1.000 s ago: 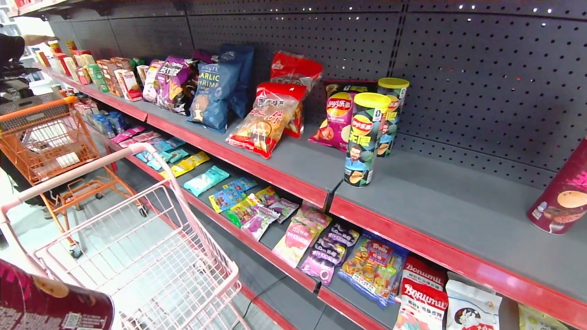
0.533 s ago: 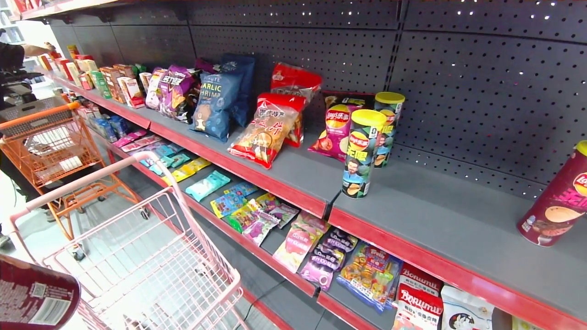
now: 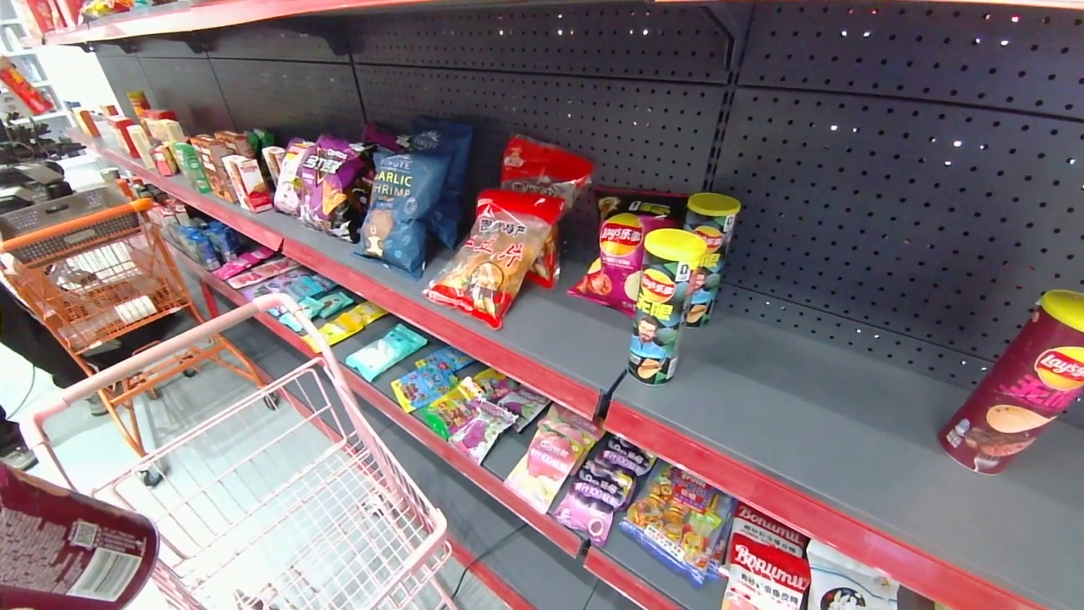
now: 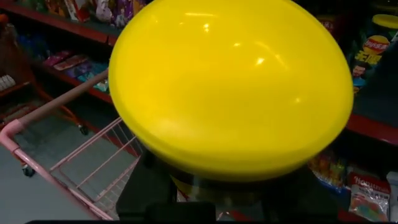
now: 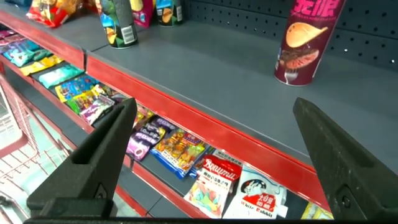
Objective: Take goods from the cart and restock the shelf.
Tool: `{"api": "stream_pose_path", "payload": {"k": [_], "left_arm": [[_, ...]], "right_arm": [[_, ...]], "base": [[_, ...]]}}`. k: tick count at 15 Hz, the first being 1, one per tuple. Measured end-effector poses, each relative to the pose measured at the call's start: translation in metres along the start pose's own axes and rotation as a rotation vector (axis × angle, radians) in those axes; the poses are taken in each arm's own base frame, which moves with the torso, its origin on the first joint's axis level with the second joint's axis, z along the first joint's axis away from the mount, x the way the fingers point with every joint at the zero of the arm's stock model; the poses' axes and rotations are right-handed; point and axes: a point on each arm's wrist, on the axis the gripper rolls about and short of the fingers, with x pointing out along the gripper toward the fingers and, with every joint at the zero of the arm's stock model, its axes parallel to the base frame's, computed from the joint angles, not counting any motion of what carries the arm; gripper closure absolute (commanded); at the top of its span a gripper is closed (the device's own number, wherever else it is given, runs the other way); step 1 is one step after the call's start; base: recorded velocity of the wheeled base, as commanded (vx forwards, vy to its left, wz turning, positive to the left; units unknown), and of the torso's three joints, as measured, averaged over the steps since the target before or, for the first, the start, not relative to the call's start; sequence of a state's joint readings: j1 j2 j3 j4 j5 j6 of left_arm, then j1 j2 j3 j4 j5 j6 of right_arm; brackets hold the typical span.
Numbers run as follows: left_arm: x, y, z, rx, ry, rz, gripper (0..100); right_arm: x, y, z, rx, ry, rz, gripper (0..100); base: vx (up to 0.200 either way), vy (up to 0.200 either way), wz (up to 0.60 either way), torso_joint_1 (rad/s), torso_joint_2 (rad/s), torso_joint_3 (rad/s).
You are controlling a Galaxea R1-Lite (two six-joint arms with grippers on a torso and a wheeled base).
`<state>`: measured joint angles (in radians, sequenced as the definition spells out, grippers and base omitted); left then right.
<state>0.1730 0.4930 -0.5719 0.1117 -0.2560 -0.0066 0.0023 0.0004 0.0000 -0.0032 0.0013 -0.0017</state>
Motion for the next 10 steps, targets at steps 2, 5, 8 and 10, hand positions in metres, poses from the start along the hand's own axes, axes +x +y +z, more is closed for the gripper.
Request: {"api": "stream_pose_path", "payload": {"k": [2, 5, 8, 10], "left_arm": [[0.001, 0.0, -0.002, 0.001, 0.008, -0.001, 100], [0.001, 0.0, -0.004, 0.004, 0.013, -0.007, 100], [0.002, 0.0, -0.011, 0.038, 0.032, -0.022, 100], [0.002, 0.0, -0.014, 0.05, 0.04, -0.035, 100]], "right_arm": [[0.0, 0.0, 0.0, 0.0, 0.0, 0.0, 0], [0.0, 0.0, 0.0, 0.0, 0.001, 0.002, 0], [0.0, 0.0, 0.0, 0.0, 0.0, 0.001, 0], [0.0, 0.0, 0.0, 0.0, -0.001, 0.0, 0]], "base": [[0.0, 0.0, -0.3, 0.001, 0.0, 0.004], [0.0, 0.0, -0.6, 0.004, 0.0, 0.001], [0.0, 0.0, -0.6, 0.014, 0.0, 0.002], [0.0, 0.0, -0.6, 0.002, 0.0, 0.002]]}}
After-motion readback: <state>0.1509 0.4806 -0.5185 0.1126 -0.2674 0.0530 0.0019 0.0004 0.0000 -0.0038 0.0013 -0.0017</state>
